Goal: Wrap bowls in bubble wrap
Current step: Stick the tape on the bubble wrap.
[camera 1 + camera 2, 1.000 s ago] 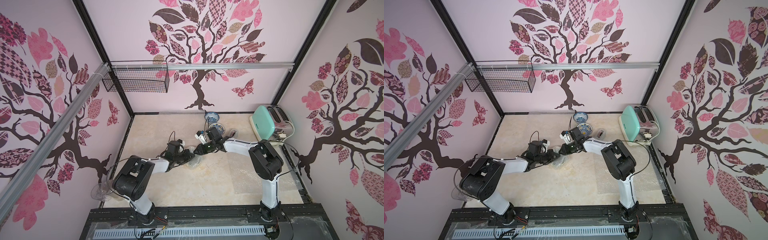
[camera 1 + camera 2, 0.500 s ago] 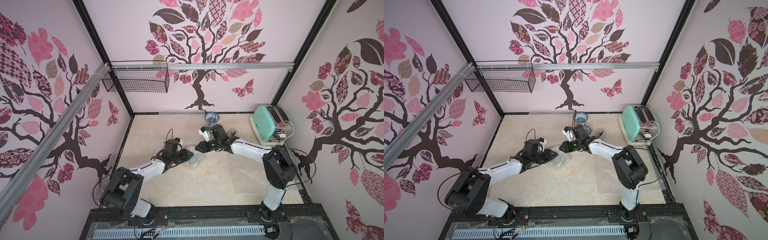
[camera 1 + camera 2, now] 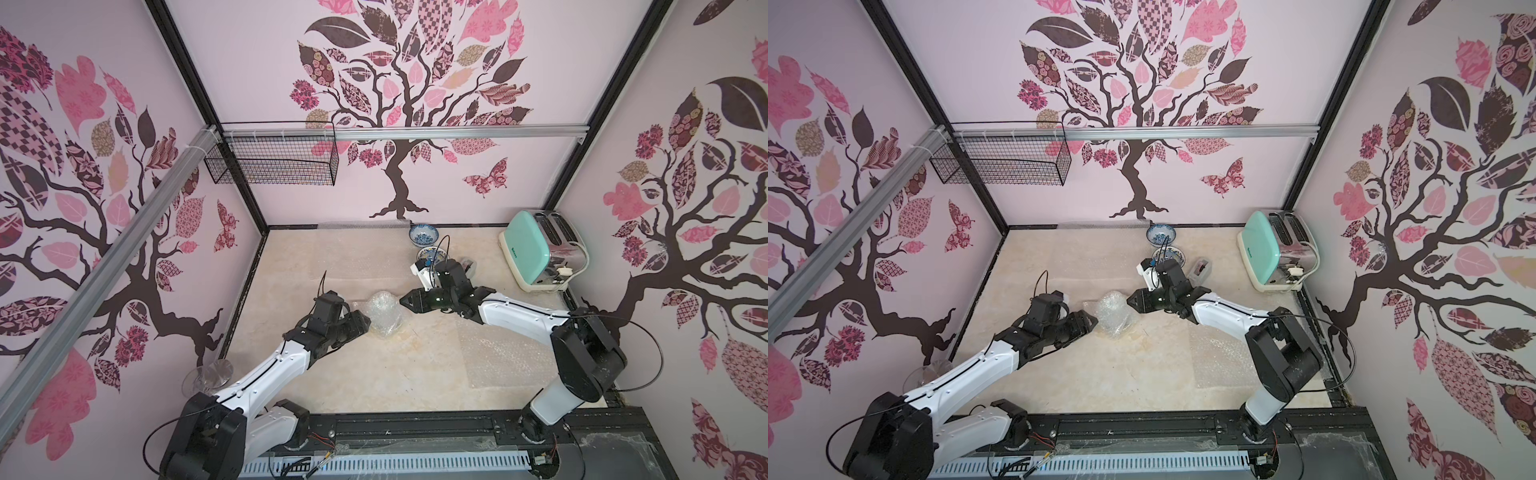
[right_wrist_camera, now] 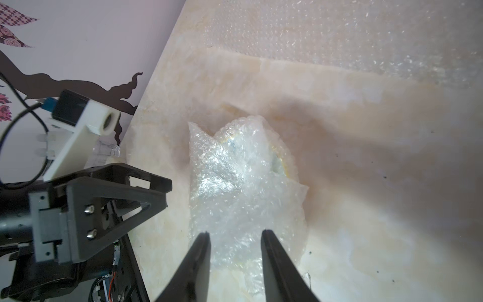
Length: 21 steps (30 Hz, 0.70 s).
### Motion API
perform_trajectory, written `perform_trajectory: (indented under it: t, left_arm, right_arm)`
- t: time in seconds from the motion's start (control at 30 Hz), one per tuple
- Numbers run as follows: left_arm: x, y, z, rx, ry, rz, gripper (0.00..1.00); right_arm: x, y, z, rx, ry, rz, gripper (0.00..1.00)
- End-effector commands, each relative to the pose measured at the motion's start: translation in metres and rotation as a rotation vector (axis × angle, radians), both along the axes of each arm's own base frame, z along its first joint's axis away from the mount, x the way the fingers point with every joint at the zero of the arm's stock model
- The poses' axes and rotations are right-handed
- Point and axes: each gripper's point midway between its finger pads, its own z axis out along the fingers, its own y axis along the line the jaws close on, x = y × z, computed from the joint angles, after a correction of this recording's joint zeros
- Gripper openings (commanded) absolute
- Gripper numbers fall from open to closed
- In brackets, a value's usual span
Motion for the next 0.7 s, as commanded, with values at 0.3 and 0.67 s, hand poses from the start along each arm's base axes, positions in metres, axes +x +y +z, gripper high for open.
perform_trajectory:
  t: [0.3,0.67]
  left_arm:
    - [0.020,-0.028,0.010,-0.132,-0.025,-0.031,0.71]
    - [0.067,0.024,0.094,0.307,-0.400,-0.047,0.71]
  right_arm:
    - [0.006,0.005,0.012,0.030,-0.035,0.009,0.37]
    - [0.009,-0.002,0.013,0.005,-0.065,-0.025,0.39]
